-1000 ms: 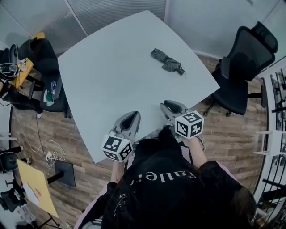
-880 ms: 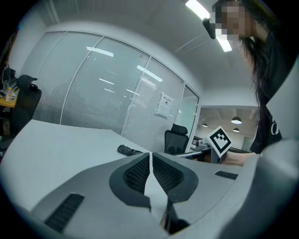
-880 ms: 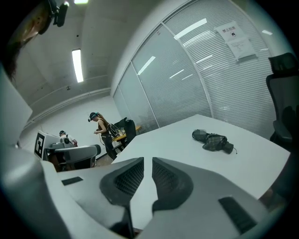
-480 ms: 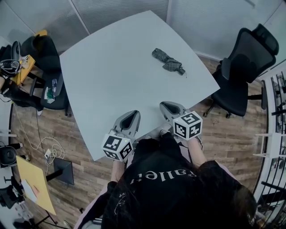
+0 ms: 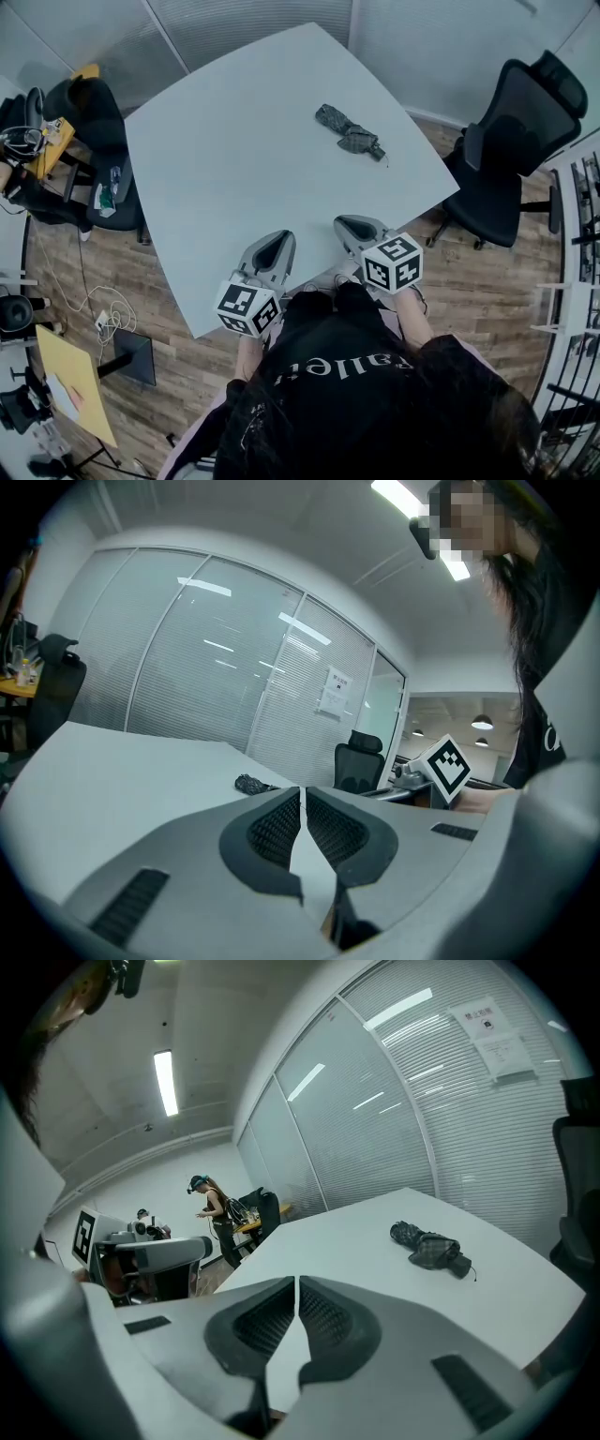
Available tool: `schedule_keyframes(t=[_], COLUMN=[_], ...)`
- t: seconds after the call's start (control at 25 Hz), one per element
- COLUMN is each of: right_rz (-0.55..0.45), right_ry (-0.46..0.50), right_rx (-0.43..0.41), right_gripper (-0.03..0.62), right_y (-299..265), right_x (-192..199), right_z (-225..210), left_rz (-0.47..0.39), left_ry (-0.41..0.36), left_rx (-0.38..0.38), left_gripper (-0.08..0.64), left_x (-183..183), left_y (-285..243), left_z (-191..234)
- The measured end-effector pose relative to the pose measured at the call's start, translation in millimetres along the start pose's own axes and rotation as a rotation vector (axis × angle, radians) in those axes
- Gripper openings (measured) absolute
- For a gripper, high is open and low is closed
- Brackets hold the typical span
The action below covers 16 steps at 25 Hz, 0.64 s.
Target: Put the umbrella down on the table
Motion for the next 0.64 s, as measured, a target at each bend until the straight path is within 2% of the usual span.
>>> schedule_keyframes(t=[0.64], right_rz=[0.015], right_ry=[0.003], right_rx=[-0.036], right_gripper=[0.029], right_y=[5], right_x=[-11], right_z=[-21], left_rz=[-0.018], left_ry=[0.002], left_rx=[-0.022], left_gripper=[0.032], left_x=[-5], left_y=[-23], left_z=[-11])
Point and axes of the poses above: the fingertips, and each gripper's own axes: y backward along the fingers, z to its left, x out of its underside, the point moved 7 cm from there along y, backward along the fingers, and after that the axes turned 5 degrees about -z, right-handed, at the moved point
